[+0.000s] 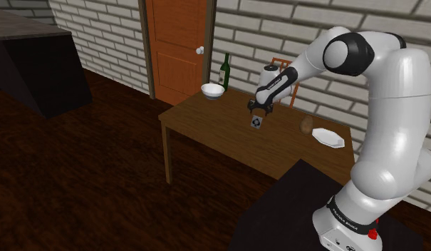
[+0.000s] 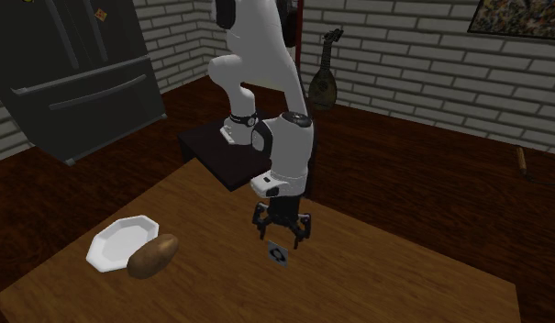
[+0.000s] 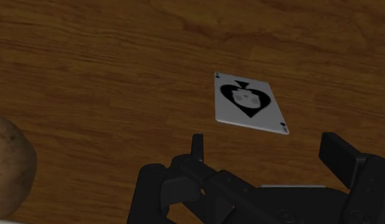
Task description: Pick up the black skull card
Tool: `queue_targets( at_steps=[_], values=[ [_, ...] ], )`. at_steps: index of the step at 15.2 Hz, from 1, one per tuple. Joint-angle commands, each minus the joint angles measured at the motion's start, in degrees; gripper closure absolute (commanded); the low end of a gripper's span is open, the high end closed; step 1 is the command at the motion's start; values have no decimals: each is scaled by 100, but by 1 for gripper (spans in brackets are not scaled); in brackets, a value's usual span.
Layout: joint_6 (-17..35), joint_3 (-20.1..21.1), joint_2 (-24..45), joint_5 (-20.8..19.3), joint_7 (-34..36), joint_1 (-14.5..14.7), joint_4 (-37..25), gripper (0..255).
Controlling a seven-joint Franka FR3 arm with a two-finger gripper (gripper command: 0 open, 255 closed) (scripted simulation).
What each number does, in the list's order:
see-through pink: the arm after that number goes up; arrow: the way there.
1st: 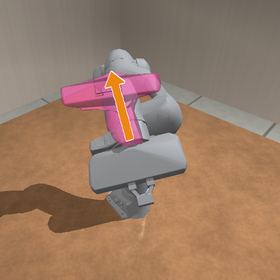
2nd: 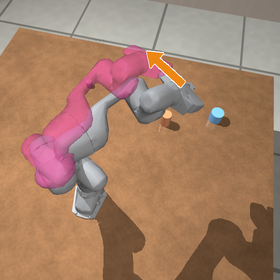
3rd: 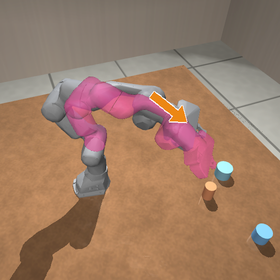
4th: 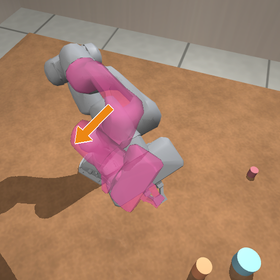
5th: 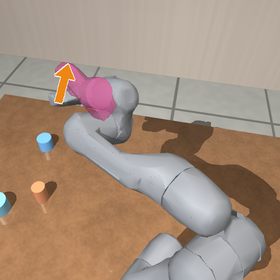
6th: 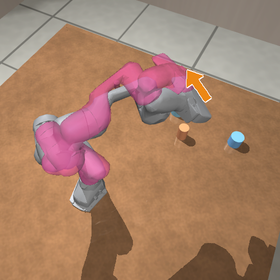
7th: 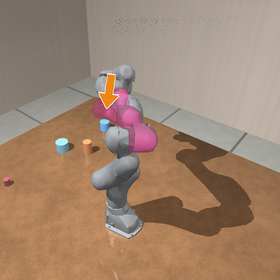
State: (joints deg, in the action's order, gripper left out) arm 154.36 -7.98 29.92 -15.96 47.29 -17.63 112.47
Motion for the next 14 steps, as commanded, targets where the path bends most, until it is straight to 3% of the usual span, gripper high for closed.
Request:
queue_targets(
  at_steps=[1,8,9,14],
  values=[
    [122,-38,199,-4,47,-26,-84,0],
    [405,-77,556,-39,141,-6,-153,0],
    [399,-74,555,-36,134,-11,-160,255],
    [396,-73,551,-34,127,-17,-160,255]
  ],
)
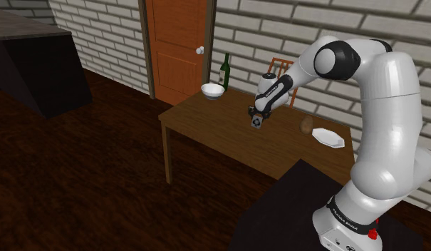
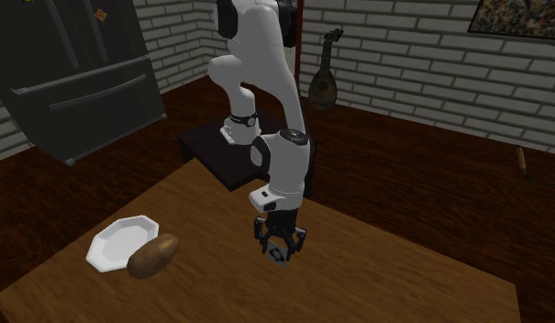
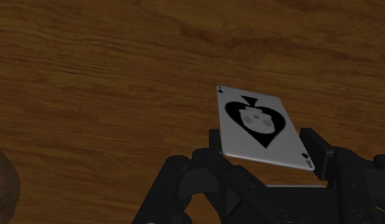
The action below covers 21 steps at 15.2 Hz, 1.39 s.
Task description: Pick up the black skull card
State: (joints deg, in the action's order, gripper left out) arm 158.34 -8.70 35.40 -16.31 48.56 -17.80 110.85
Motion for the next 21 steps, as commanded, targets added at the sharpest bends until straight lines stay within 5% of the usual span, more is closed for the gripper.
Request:
queue_targets(
  at_steps=[1,21],
  values=[
    [-2,0,4,0,-2,-2,2,255],
    [-800,95,-912,107,-247,-36,108,255]
  ],
)
